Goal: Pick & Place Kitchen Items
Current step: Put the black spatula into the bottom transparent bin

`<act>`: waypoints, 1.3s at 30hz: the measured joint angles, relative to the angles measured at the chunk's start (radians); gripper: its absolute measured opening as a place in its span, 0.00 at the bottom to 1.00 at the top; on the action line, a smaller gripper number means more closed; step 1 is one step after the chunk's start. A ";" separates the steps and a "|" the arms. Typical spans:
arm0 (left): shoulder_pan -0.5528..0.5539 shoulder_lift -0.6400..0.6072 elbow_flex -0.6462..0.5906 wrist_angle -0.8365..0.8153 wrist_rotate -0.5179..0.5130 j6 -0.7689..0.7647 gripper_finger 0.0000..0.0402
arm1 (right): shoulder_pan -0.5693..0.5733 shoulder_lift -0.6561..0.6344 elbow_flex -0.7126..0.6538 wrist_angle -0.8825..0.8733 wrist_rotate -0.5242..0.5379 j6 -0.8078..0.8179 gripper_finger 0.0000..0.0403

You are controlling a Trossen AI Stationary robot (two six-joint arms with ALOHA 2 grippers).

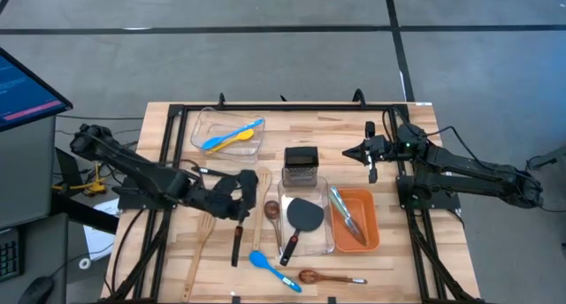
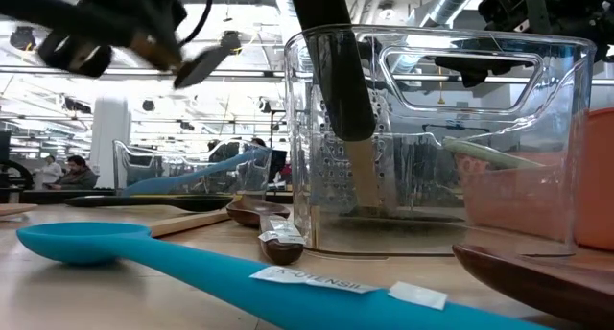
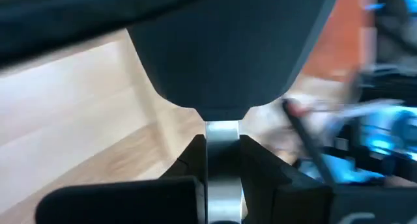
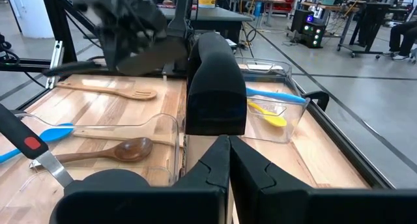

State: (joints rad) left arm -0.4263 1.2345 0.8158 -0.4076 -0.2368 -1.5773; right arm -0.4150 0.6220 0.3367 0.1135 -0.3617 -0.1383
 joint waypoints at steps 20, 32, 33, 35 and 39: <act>0.095 -0.009 0.150 0.362 -0.022 0.438 0.08 | 0.000 0.000 0.000 0.026 0.000 0.008 0.00; 0.177 0.081 0.481 0.352 0.030 0.953 0.08 | 0.000 0.000 0.000 0.025 0.000 0.008 0.00; 0.195 0.094 0.505 0.343 0.048 0.969 0.08 | 0.000 -0.001 0.000 0.025 0.000 0.008 0.00; 0.229 0.126 0.549 0.301 0.088 0.975 0.08 | 0.000 -0.002 0.000 0.025 0.000 0.008 0.00; 0.306 0.207 0.636 0.217 0.183 0.972 0.08 | 0.000 -0.001 0.000 0.027 0.000 0.008 0.00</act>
State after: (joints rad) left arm -0.1201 1.4410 1.4514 -0.1909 -0.0535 -0.6056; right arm -0.4151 0.6209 0.3367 0.1406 -0.3622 -0.1303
